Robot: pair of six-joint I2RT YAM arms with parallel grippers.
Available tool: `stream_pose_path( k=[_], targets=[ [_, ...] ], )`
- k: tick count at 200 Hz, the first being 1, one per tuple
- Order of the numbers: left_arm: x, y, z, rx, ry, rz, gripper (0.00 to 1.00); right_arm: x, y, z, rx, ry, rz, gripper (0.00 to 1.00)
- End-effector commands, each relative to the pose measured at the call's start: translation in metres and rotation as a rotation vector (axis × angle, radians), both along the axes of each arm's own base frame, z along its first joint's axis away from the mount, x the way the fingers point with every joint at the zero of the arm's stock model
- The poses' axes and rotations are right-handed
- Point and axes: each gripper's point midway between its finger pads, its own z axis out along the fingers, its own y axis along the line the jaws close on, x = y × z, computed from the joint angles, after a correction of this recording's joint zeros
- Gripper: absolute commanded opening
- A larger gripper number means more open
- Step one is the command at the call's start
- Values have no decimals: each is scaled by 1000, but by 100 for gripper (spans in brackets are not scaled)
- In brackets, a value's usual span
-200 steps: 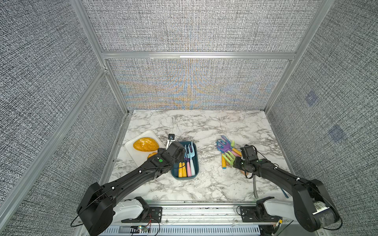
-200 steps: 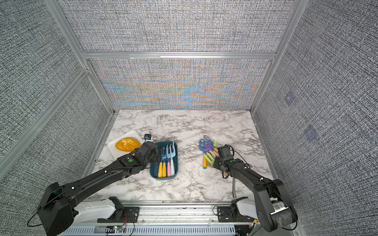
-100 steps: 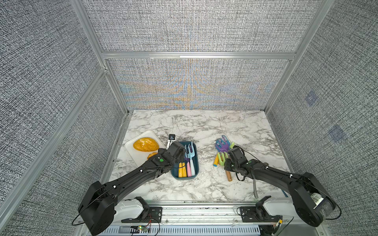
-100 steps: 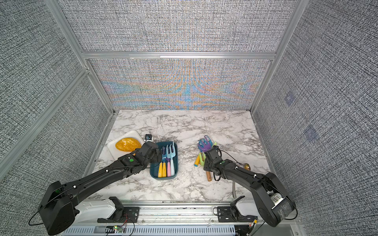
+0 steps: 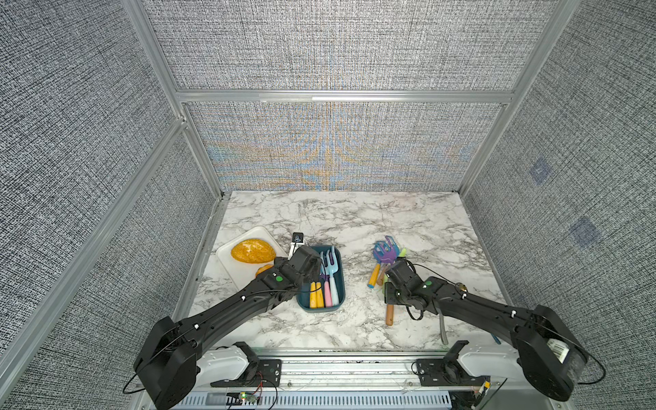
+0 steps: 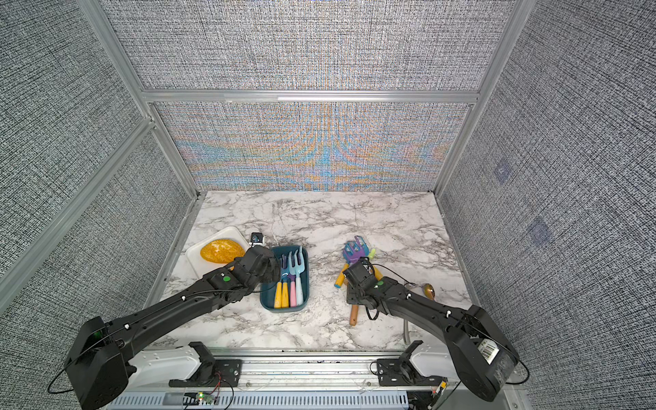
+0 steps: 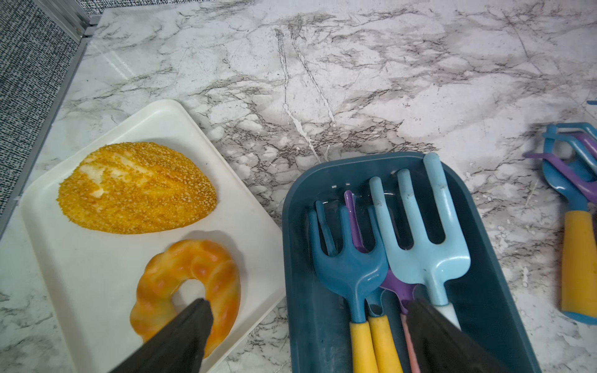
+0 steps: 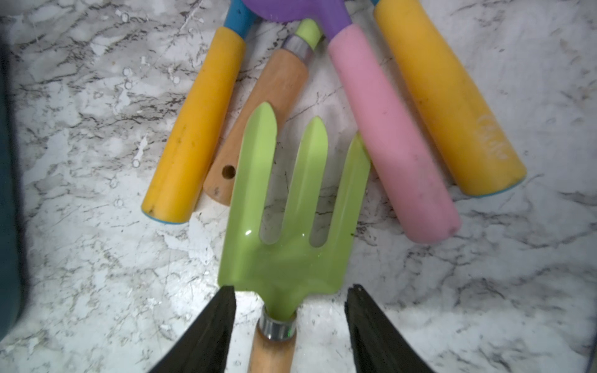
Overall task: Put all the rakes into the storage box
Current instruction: Adjust the rake at the center of the board, then pick up the rake at the center of the board.
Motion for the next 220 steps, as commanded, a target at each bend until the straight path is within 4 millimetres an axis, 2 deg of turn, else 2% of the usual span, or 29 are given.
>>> stream_pose_path(
  k=[1, 63, 98, 123, 143, 154, 179, 220],
  targets=[
    [4, 1, 5, -4, -29, 10, 99, -11, -3, -8, -4, 43, -2, 61],
    [4, 1, 5, 0, -31, 11, 99, -36, 2, -35, -8, 142, 19, 60],
    [5, 2, 4, 3, -32, 14, 99, -35, 10, -46, -24, 157, 30, 46],
    [4, 2, 4, 3, -32, 16, 99, -30, 12, -44, -49, 143, 26, 38],
    [4, 3, 5, 3, -35, 18, 99, -24, 13, -34, -58, 116, 19, 26],
    [4, 4, 6, 0, -39, 19, 99, -21, 14, -26, -51, 94, 14, 16],
    [3, 6, 8, -2, -49, 24, 99, -14, 20, -4, -16, 37, 16, 2],
    [3, 12, 13, 1, -73, 44, 99, -6, 53, 38, 129, -58, 85, 0]
  ],
)
